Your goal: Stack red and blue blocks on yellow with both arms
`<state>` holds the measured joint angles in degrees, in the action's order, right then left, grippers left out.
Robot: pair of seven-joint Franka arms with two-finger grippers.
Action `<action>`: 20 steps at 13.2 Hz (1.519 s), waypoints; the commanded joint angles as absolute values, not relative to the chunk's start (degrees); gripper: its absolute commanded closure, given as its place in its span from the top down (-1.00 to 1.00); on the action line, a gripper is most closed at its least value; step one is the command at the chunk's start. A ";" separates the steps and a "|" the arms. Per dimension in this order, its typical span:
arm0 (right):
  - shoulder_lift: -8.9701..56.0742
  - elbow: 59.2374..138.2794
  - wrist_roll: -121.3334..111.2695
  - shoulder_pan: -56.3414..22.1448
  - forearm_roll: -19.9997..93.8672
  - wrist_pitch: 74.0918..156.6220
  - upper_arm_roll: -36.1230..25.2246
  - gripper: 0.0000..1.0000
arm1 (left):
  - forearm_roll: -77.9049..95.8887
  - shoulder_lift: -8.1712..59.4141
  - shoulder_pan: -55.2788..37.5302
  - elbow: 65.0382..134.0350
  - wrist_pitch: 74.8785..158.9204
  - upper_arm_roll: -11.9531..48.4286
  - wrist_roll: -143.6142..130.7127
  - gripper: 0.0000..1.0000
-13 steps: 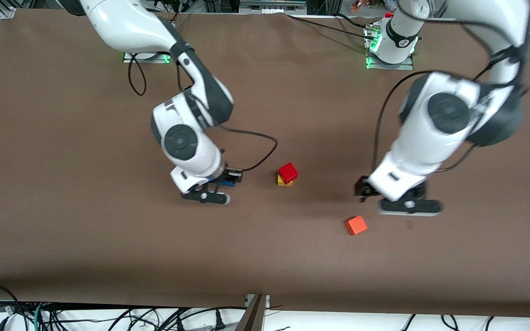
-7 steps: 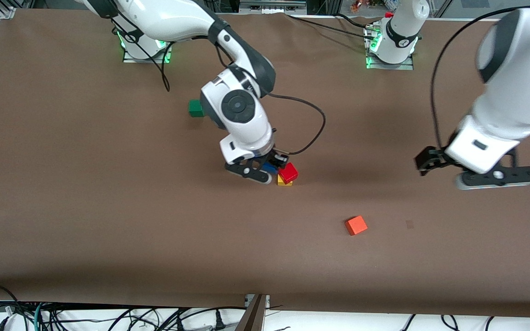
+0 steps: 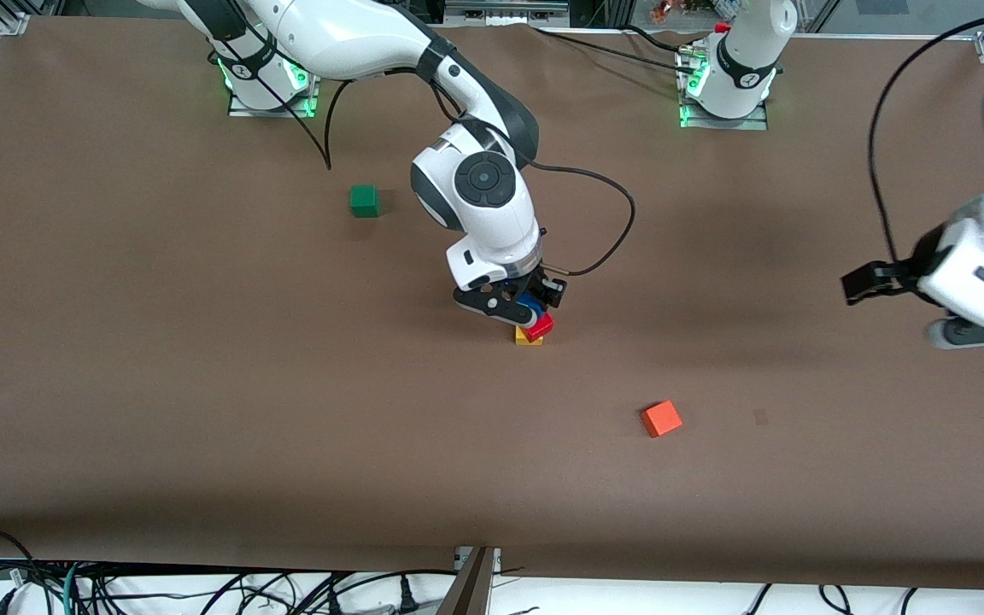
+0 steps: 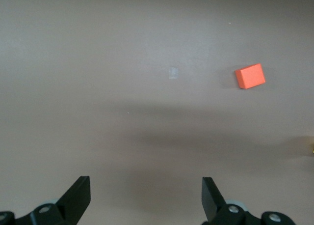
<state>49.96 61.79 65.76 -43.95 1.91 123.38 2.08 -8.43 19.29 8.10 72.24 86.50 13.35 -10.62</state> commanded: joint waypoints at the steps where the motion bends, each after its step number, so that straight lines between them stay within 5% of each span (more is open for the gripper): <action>1: 52.12 58.89 66.10 -45.09 -0.96 123.84 1.49 -0.21 | -7.12 18.46 9.23 72.25 84.65 13.80 -8.26 1.00; 5: 52.91 58.89 65.22 -45.09 -2.28 125.68 1.58 -0.18 | -7.12 17.32 8.79 73.64 84.11 14.15 -8.17 1.00; 10: 53.35 58.89 64.34 -44.74 -2.90 126.91 1.49 -0.04 | -6.77 8.20 8.44 86.89 88.74 13.19 -8.17 1.00; 12: 53.44 58.97 64.34 -44.74 -2.90 127.18 1.49 0.28 | -5.11 6.51 8.70 89.99 90.61 12.48 -8.09 1.00; 14: 53.44 58.97 64.34 -44.39 -2.90 127.53 1.49 0.98 | -4.22 6.50 9.05 90.09 90.53 12.30 -7.21 1.00; 20: 49.50 58.97 63.29 -41.67 -2.02 120.17 2.10 0.99 | -0.70 6.77 9.14 89.65 90.09 9.49 -7.29 1.00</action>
